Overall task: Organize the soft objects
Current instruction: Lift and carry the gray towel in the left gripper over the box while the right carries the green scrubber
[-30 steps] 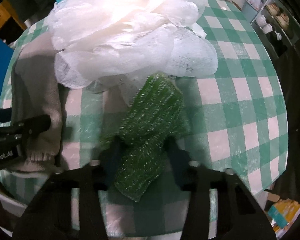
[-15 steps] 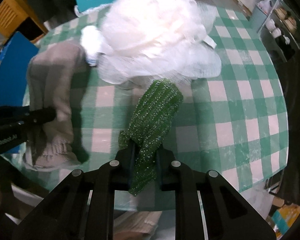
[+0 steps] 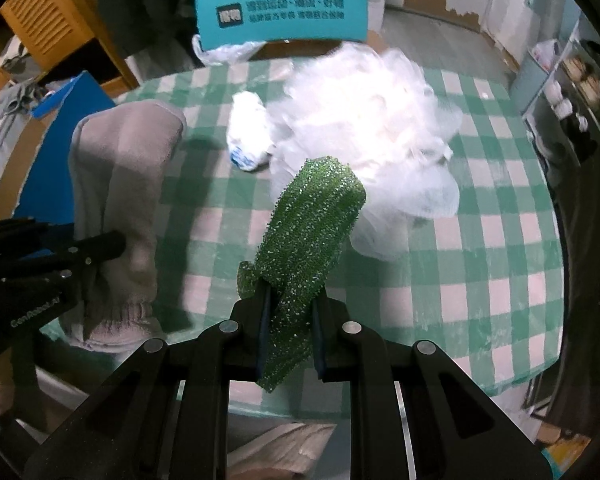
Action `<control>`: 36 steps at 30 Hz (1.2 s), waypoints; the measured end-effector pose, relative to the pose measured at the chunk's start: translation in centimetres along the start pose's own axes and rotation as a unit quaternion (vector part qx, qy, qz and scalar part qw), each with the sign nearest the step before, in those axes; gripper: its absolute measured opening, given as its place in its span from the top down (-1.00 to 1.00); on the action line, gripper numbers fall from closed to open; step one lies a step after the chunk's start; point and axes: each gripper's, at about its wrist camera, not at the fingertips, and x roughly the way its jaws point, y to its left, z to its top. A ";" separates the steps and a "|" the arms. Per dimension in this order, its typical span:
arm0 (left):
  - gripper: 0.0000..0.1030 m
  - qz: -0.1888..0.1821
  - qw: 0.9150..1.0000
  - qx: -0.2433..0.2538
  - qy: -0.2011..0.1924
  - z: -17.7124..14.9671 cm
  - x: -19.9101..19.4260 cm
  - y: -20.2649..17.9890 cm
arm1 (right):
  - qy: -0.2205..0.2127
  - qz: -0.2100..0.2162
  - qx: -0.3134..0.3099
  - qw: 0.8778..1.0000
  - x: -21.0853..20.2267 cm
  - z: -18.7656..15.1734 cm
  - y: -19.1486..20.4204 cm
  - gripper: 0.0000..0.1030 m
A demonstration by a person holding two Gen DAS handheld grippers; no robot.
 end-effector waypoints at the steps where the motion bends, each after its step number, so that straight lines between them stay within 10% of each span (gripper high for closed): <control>1: 0.57 0.002 1.000 0.002 -0.003 0.0 -0.2 0.1 | -0.003 0.000 -0.003 1.000 -0.1 0.2 0.3 0.70; 36: 0.57 0.062 0.993 -0.004 -0.104 -0.6 -7.9 5.0 | -0.073 0.018 -0.081 0.994 -4.9 5.0 8.0 0.70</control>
